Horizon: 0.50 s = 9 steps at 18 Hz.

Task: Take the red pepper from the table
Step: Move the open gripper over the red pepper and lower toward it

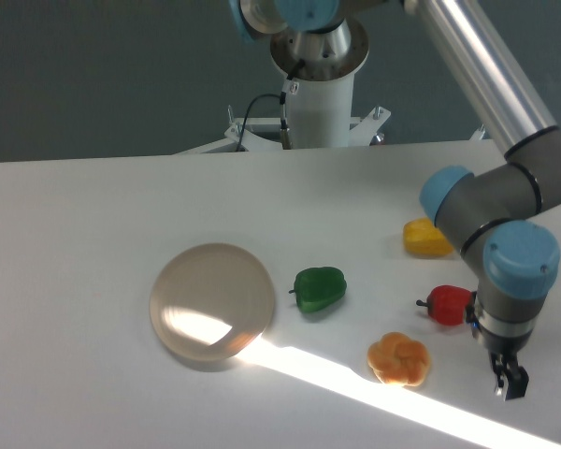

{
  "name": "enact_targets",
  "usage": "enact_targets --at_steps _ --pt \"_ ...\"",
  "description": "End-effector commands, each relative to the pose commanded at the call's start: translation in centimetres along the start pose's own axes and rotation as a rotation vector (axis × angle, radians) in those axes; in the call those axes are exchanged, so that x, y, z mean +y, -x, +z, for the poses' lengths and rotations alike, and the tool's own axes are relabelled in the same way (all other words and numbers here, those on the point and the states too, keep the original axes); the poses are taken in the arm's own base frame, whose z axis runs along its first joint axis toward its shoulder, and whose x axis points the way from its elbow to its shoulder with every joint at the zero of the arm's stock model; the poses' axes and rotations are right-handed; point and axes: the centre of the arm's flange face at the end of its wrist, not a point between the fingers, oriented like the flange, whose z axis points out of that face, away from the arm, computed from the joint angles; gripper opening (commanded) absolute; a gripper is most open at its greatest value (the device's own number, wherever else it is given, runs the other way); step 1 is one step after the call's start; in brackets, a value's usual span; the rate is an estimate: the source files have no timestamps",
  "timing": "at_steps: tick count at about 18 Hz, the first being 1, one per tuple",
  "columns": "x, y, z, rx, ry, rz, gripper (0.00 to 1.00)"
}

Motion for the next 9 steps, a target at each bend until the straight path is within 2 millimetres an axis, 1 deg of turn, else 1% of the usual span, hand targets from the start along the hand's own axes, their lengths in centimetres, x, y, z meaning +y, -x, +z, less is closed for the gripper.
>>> enact_targets --at_steps 1,3,4,6,9 --pt "0.1 -0.7 0.2 0.010 -0.004 0.005 1.00" --pt "-0.5 -1.8 0.6 0.026 -0.009 0.006 1.00" --pt "-0.8 -2.1 0.8 0.033 -0.012 0.008 1.00" --pt "-0.9 -2.6 0.5 0.034 -0.014 -0.002 1.00" --pt "-1.2 -3.4 1.4 0.055 -0.021 -0.003 1.00"
